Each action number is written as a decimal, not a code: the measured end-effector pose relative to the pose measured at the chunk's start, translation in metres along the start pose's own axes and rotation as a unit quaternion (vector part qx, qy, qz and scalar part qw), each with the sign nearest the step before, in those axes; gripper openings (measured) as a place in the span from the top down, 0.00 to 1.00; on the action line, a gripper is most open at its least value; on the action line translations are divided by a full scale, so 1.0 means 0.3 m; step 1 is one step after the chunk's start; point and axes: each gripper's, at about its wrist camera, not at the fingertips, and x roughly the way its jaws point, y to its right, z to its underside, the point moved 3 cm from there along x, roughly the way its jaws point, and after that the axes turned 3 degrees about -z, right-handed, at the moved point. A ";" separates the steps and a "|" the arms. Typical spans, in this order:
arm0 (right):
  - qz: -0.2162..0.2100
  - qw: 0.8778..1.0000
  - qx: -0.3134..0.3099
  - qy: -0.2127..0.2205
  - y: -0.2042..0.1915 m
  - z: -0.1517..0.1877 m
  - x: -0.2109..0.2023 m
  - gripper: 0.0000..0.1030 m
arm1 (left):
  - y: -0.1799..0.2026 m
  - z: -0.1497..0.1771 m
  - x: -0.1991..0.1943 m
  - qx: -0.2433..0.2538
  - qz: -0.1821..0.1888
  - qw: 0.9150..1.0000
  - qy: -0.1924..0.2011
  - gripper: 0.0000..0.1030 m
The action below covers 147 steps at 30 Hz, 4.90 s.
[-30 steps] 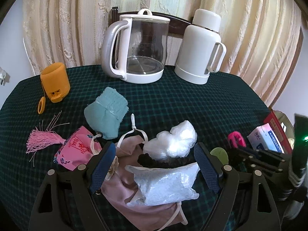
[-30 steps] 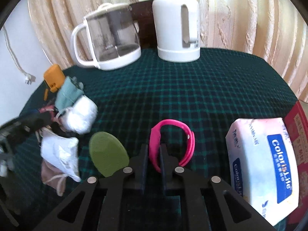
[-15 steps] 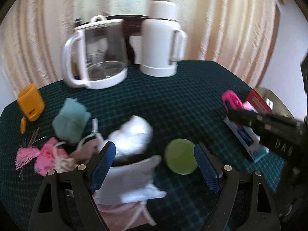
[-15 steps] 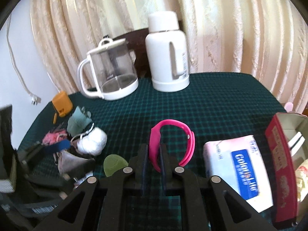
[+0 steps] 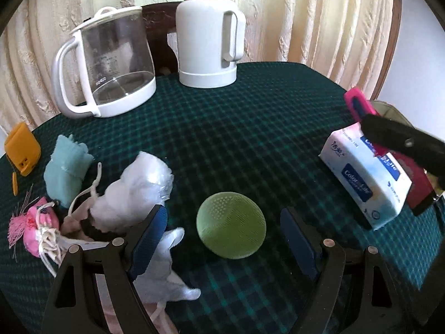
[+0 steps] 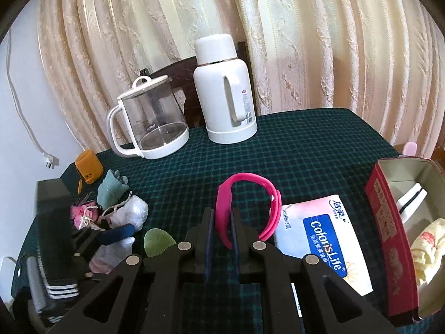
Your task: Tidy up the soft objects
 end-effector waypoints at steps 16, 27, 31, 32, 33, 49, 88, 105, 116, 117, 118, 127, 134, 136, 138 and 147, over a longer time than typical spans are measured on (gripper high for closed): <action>0.012 0.999 0.037 0.026 0.089 -0.011 -0.062 0.88 | -0.030 -0.004 -0.029 -0.019 0.013 1.000 0.005 0.80; 0.064 0.991 0.090 0.069 0.231 -0.037 -0.164 0.88 | -0.044 -0.022 -0.144 -0.019 0.039 0.998 0.040 0.86; 0.106 0.984 0.124 0.078 0.334 -0.031 -0.198 0.88 | -0.042 -0.002 -0.127 -0.026 0.046 0.998 0.022 0.83; 0.118 0.981 0.129 0.080 0.355 -0.026 -0.206 0.88 | -0.041 0.004 -0.119 -0.028 0.047 0.998 0.016 0.79; 0.133 0.978 0.136 0.081 0.382 -0.020 -0.214 0.88 | -0.042 0.008 -0.113 -0.030 0.047 0.998 0.013 0.77; 0.186 0.962 0.178 0.094 0.490 0.050 -0.263 0.45 | -0.008 0.025 -0.019 -0.023 0.014 1.000 -0.011 0.24; 0.168 0.954 0.209 0.132 0.537 0.133 -0.444 0.45 | 0.199 -0.260 -0.207 0.023 0.079 0.991 0.108 0.87; 0.079 0.977 0.168 0.109 0.410 0.191 -0.437 0.45 | 0.224 -0.265 -0.164 0.010 0.078 0.994 0.082 0.83; -0.053 0.998 0.029 0.012 0.048 0.196 -0.225 0.45 | 0.069 -0.183 -0.211 -0.012 0.045 0.995 0.092 0.67; -0.063 0.998 0.020 0.000 0.026 0.195 -0.197 0.45 | 0.052 -0.175 -0.219 -0.016 0.045 0.994 0.094 0.64; -0.068 0.997 0.015 -0.015 0.009 0.194 -0.165 0.45 | 0.035 -0.168 -0.227 -0.020 0.044 0.994 0.095 0.56; -0.063 0.994 -0.007 -0.083 -0.045 0.194 0.025 0.45 | -0.119 -0.103 -0.254 -0.057 0.037 0.993 0.098 0.46; -0.030 0.994 -0.024 -0.105 -0.050 0.195 0.118 0.45 | -0.232 -0.062 -0.225 -0.093 0.029 0.992 0.085 0.46; -0.022 0.993 -0.021 -0.111 -0.043 0.196 0.145 0.45 | -0.251 -0.052 -0.218 -0.100 0.029 0.991 0.082 0.46; -0.016 0.993 -0.017 -0.115 -0.038 0.195 0.166 0.45 | -0.272 -0.043 -0.212 -0.107 0.029 0.991 0.080 0.46; 0.003 0.993 -0.003 -0.115 -0.028 0.168 0.222 0.47 | -0.332 -0.021 -0.190 -0.125 0.026 0.989 0.073 0.46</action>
